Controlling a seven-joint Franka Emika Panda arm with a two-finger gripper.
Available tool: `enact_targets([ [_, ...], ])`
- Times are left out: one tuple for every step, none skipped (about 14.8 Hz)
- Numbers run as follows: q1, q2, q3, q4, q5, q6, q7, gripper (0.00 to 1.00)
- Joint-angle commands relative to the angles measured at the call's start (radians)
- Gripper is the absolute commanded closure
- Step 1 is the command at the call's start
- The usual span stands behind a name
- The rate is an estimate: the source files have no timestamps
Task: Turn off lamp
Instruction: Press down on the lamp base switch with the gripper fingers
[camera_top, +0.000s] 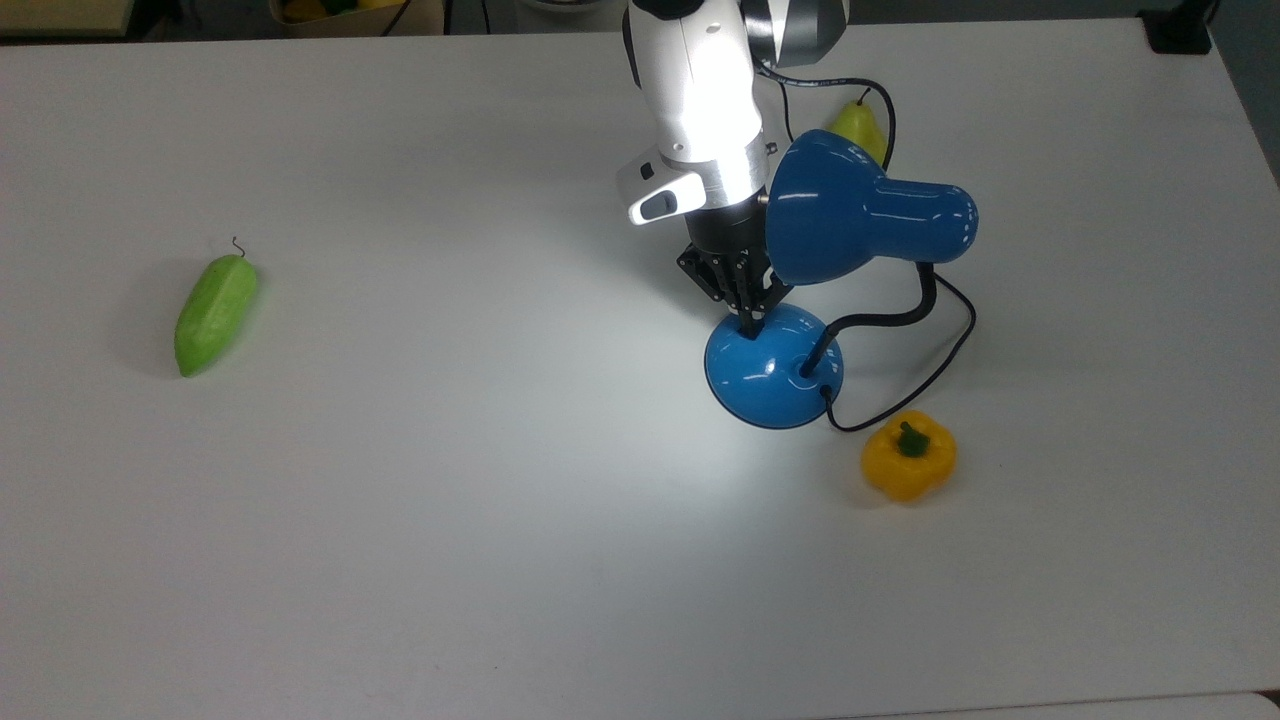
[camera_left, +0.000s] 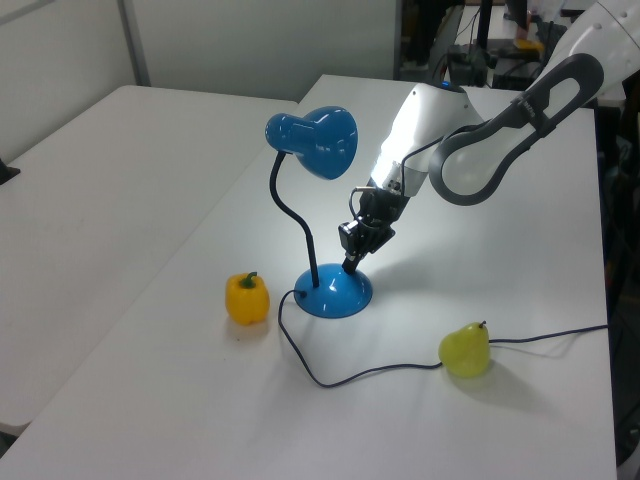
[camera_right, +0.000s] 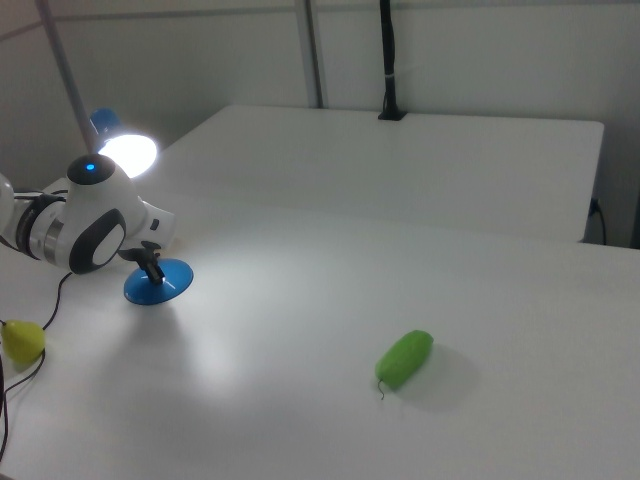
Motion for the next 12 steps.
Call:
enact_targets([
  [-0.018,0.013,-0.009,-0.018,-0.003,-0.065,-0.033,1.00],
  [-0.018,0.013,-0.011,-0.019,-0.003,-0.066,-0.033,1.00],
  [-0.018,0.013,-0.009,-0.019,-0.003,-0.066,-0.033,1.00],
  [-0.018,0.013,-0.011,-0.019,-0.003,-0.067,-0.033,1.00],
  [-0.018,0.013,-0.011,-0.019,-0.003,-0.069,-0.033,1.00],
  [-0.019,0.013,-0.011,-0.019,-0.006,-0.072,-0.033,1.00],
  [-0.021,0.013,-0.011,-0.019,-0.012,-0.073,-0.033,1.00],
  [-0.022,0.013,-0.011,-0.021,-0.017,-0.075,-0.033,1.00],
  [-0.023,0.013,-0.011,-0.025,-0.018,-0.075,-0.033,1.00],
  [-0.026,0.013,-0.011,-0.027,-0.018,-0.075,-0.033,1.00],
  [-0.026,0.013,-0.011,-0.027,-0.018,-0.075,-0.033,1.00],
  [-0.027,0.013,-0.011,-0.028,-0.018,-0.078,-0.033,1.00],
])
